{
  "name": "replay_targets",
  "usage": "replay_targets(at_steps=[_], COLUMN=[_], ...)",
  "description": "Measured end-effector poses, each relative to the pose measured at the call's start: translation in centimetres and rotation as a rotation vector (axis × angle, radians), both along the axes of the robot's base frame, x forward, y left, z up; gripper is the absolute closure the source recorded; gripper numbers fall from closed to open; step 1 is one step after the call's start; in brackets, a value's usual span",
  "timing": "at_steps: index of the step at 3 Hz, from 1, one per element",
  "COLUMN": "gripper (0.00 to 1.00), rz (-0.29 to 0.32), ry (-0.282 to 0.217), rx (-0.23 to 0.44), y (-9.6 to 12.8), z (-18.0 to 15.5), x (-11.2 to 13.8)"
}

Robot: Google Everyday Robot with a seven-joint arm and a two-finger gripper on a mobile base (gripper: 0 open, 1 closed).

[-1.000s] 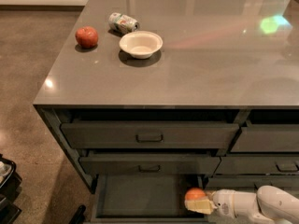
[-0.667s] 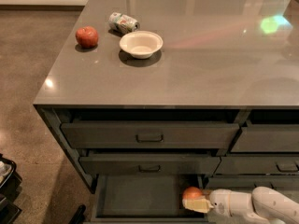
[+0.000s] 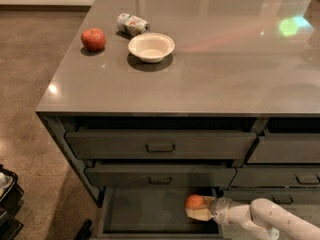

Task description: Place orange into bottom drawer

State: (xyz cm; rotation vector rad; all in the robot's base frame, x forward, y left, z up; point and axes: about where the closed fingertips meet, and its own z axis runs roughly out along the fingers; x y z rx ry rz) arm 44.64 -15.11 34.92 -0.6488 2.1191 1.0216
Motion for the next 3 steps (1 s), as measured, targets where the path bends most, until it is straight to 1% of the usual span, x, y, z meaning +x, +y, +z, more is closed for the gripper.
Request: replay_targets(at_steps=[1,2,3], gripper=[1.0,1.0,1.0], rz=[0.021,0.023,-0.004], ry=[-0.002,-0.001,0.009], rx=[-0.049,-0.049,-0.065], y=[1.22,1.43,0.9], z=[-3.68,-3.84,-4.3], x=[1.26,1.34,1.16])
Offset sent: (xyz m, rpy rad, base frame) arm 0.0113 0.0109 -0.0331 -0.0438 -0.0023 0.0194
